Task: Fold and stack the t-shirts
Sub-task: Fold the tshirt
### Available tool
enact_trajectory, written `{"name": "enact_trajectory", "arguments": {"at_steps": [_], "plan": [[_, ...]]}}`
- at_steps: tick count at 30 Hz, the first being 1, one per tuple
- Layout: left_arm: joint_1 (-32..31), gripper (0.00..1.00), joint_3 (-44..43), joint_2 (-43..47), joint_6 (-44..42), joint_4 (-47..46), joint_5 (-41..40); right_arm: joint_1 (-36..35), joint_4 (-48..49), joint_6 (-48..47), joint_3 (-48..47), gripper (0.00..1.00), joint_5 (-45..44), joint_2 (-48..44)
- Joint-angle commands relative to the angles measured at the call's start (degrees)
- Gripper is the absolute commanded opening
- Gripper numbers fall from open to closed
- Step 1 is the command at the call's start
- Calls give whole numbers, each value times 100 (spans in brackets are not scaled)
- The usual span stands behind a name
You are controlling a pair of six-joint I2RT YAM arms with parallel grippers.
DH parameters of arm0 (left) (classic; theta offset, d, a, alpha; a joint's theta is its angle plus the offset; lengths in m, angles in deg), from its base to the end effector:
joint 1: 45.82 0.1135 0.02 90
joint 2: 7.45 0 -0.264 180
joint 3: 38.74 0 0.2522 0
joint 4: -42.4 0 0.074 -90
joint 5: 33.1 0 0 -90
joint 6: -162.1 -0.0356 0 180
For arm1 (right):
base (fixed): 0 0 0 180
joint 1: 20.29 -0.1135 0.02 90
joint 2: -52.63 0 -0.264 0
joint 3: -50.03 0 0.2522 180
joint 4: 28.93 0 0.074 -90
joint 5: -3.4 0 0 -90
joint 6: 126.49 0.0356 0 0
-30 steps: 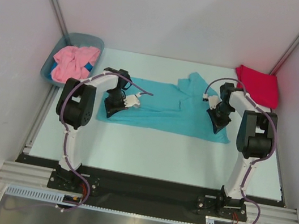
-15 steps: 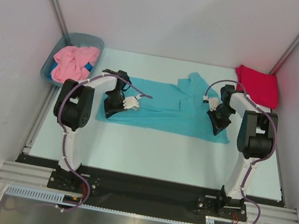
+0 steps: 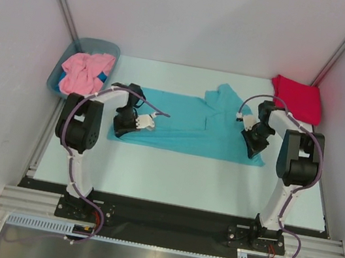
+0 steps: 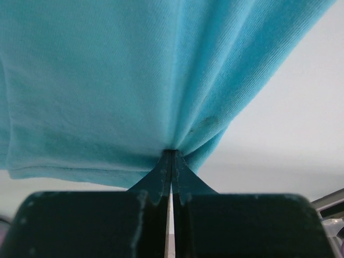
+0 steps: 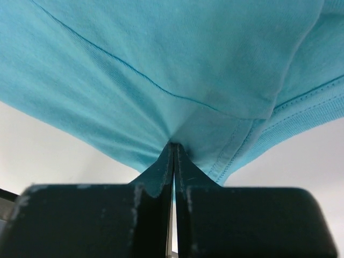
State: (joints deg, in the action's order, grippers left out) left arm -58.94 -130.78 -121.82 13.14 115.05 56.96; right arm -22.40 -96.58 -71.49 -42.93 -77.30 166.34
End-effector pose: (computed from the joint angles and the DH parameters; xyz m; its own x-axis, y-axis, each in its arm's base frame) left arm 0.3435 -0.0801 0.1490 -0.3059 0.9511 0.0439 0.9483 0.3084 -0.0749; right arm 0.3646 0.0192 0.1568 -0.7949 -0.5957 -0.1155 -0.6064 0.7866 0.1163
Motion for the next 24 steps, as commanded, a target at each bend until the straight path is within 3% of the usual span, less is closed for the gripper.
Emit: {"name": "enact_trajectory", "arguments": {"at_steps": [1, 24], "plan": [[302, 0, 533, -279, -230, 342, -419, 167, -579, -270, 352, 0, -429, 20], [372, 0, 1377, 433, -573, 579, -304, 439, -684, -472, 1126, 0, -552, -674]]}}
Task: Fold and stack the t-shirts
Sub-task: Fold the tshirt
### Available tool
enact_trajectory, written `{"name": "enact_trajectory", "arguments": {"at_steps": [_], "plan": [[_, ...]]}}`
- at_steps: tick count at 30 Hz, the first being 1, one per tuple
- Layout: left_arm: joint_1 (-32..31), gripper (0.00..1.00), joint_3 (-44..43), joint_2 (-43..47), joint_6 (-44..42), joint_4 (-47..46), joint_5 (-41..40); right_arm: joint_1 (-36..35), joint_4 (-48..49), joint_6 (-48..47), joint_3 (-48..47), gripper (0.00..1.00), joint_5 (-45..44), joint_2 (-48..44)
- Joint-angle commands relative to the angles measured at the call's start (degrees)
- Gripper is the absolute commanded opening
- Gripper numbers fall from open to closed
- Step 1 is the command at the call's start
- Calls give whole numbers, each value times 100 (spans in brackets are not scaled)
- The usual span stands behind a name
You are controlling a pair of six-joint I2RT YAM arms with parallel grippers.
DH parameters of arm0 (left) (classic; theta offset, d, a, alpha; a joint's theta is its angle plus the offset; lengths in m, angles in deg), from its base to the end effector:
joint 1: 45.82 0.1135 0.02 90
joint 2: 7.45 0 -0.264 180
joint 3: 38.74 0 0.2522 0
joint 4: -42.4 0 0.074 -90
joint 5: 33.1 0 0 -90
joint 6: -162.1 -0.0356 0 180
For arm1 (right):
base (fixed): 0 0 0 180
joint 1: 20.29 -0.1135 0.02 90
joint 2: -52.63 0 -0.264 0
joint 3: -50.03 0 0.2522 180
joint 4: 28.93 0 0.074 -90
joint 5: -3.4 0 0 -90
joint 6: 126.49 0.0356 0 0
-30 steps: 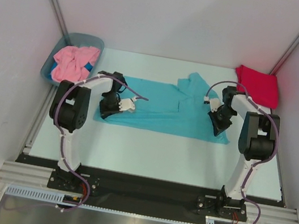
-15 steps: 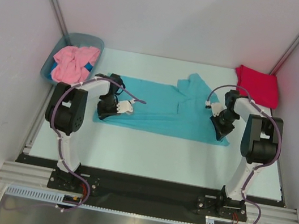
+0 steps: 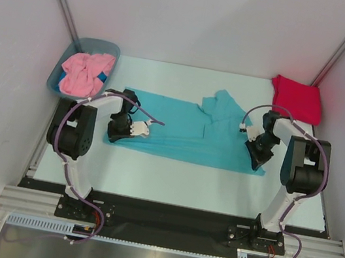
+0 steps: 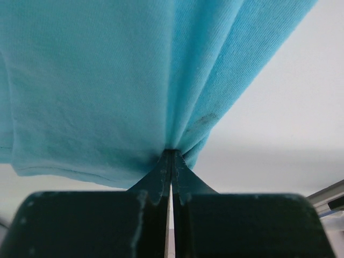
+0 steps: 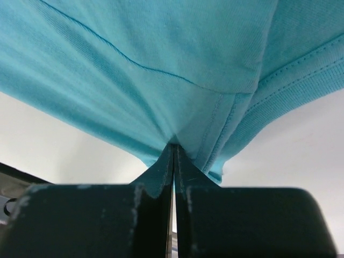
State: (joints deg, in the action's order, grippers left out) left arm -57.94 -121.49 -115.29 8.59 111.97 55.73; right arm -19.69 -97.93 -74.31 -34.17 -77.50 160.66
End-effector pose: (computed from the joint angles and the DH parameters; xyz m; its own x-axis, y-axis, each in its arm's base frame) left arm 0.3134 -0.0666 0.1486 -0.2453 0.9679 0.0545 0.9665 0.2486 -0.0636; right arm 0.3271 0.0022 0.1536 -0.8001 -0.5971 -0.0579 -0.5981 0.7863 0.1551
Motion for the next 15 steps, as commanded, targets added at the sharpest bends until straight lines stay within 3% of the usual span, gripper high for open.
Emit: {"name": "enact_trajectory", "arguments": {"at_steps": [1, 9, 15], "plan": [[272, 0, 474, -212, -118, 948, -156, 177, -575, -190, 293, 0, -541, -141], [280, 0, 396, 16, -136, 1046, -111, 265, -645, -305, 408, 0, -620, -405], [280, 0, -965, 245, 128, 1449, 273, 221, -874, -217, -470, 0, -366, -467]]}}
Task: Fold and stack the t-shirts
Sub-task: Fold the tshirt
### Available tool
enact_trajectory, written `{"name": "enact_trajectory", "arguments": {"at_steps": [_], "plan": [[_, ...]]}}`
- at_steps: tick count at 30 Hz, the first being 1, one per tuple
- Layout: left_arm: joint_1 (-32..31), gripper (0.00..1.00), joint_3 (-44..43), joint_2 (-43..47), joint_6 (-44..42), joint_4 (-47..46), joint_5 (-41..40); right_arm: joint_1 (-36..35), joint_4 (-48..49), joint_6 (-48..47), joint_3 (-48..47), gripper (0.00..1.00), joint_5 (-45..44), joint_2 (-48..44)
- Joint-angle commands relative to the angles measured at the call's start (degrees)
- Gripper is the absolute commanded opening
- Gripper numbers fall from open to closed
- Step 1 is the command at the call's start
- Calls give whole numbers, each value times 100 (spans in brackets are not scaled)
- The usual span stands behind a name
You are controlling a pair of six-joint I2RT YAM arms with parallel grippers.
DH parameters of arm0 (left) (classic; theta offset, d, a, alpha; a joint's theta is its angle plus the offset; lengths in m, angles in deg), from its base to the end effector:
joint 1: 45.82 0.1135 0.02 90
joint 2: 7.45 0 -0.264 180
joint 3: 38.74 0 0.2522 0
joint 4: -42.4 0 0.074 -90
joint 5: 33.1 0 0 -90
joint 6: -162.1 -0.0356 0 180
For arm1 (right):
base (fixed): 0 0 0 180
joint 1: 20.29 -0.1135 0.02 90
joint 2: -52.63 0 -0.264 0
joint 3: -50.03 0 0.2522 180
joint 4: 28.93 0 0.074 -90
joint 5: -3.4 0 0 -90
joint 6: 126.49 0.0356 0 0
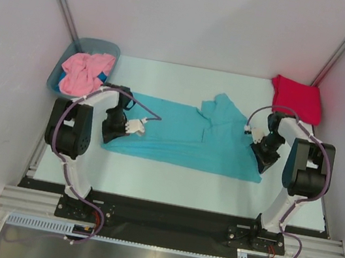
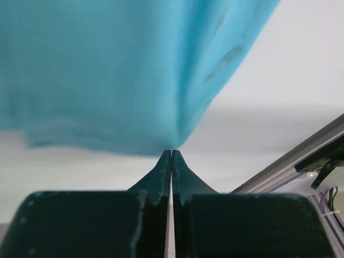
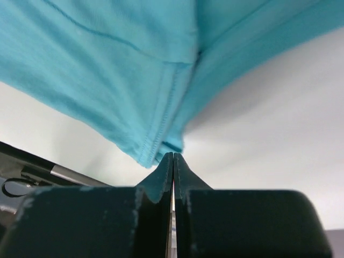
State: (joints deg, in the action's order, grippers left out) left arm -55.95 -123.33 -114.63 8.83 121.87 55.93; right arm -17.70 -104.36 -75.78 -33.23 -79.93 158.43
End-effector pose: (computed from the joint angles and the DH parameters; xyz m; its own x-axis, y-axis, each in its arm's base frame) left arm 0.3032 -0.0536 0.1617 -0.2728 0.9559 0.1088 0.9405 0.2888 -0.1792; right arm 0.3095 -0.0099 0.1625 -0.8043 -0.5932 0.0345 -0.5793 0.7957 0.1768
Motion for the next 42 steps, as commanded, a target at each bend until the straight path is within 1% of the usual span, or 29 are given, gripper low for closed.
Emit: {"name": "enact_trajectory", "arguments": {"at_steps": [1, 2, 5, 8, 11, 12, 13, 14, 17, 20, 23, 31, 36, 42], "plan": [[81, 2, -1001, 232, 139, 608, 290, -4, -275, -44, -696, 0, -123, -253], [73, 9, -1386, 258, 156, 644, 299, -30, -293, -61, -810, 0, -79, -261], [73, 9, -2020, 373, 139, 732, 186, -100, -302, -70, -1110, 0, -70, -253], [81, 10, -2303, 338, 148, 671, 176, -153, -197, 0, -1303, 0, 17, -148], [81, 11, -2147, 224, 262, 583, 220, -241, 5, 114, -1409, 0, 105, 19], [73, 10, -2059, 154, 288, 505, 246, -424, 49, 210, -1435, 0, 141, 63], [73, 4, -1971, 127, 297, 426, 264, -469, 180, 263, -1444, 0, 193, 99], [73, 0, -1709, 127, 297, 312, 264, -522, 242, 325, -1418, 0, 272, 134], [64, 0, -1304, 57, 288, -31, 238, -838, 532, 501, -1295, 0, 325, 300], [64, 0, -1153, -58, 315, -269, 220, -1102, 849, 668, -1259, 0, 361, 388], [55, 0, -1144, -146, 385, -419, 291, -1252, 999, 808, -1312, 0, 387, 555], [-77, 0, -1170, -312, 394, -779, 413, -1340, 1166, 984, -1479, 0, 431, 907], [-164, 0, -1293, -593, 368, -788, 493, -1349, 1236, 1063, -1514, 0, 334, 1039], [-200, 0, -1478, -655, 332, -771, 572, -1349, 1315, 1178, -1506, 0, 334, 1171]]}}
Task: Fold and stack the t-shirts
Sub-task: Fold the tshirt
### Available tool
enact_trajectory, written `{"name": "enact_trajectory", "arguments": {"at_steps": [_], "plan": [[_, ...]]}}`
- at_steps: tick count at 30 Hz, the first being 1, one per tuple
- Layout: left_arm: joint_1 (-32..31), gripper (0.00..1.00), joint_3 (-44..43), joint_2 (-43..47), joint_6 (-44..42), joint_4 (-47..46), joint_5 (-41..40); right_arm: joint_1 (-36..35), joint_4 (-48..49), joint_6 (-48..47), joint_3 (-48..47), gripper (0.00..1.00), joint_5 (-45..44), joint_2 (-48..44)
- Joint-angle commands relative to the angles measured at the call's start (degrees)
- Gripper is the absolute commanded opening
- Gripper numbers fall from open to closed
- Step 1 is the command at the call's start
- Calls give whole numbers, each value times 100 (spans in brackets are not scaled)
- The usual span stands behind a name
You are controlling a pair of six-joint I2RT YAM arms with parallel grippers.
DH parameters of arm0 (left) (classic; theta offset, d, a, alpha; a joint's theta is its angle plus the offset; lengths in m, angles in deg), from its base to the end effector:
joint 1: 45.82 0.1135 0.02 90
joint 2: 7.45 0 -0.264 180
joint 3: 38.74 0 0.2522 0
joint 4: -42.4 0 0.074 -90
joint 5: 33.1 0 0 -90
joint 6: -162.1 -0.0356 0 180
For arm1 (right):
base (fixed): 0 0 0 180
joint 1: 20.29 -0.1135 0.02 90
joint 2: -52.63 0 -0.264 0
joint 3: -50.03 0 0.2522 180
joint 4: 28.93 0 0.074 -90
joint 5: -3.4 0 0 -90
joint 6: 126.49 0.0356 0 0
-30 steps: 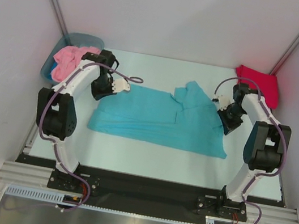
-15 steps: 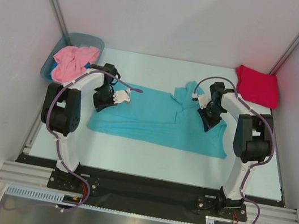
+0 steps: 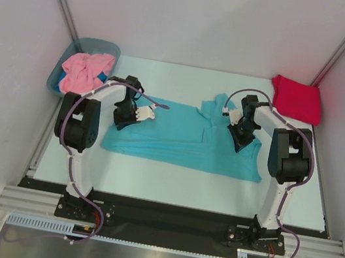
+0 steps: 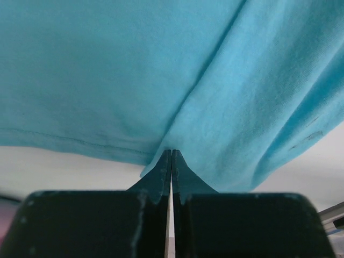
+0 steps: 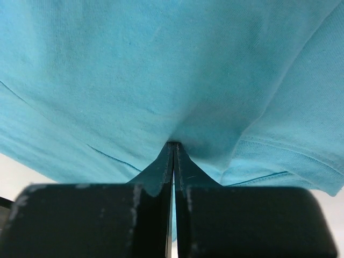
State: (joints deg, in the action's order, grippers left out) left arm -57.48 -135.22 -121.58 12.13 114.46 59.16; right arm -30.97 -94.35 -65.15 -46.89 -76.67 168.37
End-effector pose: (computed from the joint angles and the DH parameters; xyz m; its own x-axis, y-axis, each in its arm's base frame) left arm 0.3609 -0.0759 0.1684 -0.3151 0.9483 -0.0367 0.9490 0.3148 -0.0154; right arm 0.3765 0.0773 0.1614 -0.7622 -0.6245 -0.1704 -0.6440 0.7581 0.1024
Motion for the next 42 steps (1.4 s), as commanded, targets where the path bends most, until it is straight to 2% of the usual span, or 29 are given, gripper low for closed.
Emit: {"name": "enact_trajectory", "arguments": {"at_steps": [1, 20, 26, 31, 37, 42], "plan": [[-38, 0, -289, 31, -32, -30, 231, -40, 323, 150, -148, 0, 0, 185], [-47, 0, -350, -400, -42, -3, 99, -66, 420, 247, -52, 0, -97, 449], [-38, 0, -350, -540, 64, -161, -217, -75, 402, 247, -52, 0, -88, 414], [-29, 0, -324, -725, 213, -346, -867, -49, 394, 230, -34, 0, -114, 335], [6, 0, -148, -681, 345, -899, -1368, 4, 385, 203, -60, 0, -132, 352], [59, 0, -192, -734, 433, -1032, -1483, -13, 385, 221, -69, 0, -97, 352]]}}
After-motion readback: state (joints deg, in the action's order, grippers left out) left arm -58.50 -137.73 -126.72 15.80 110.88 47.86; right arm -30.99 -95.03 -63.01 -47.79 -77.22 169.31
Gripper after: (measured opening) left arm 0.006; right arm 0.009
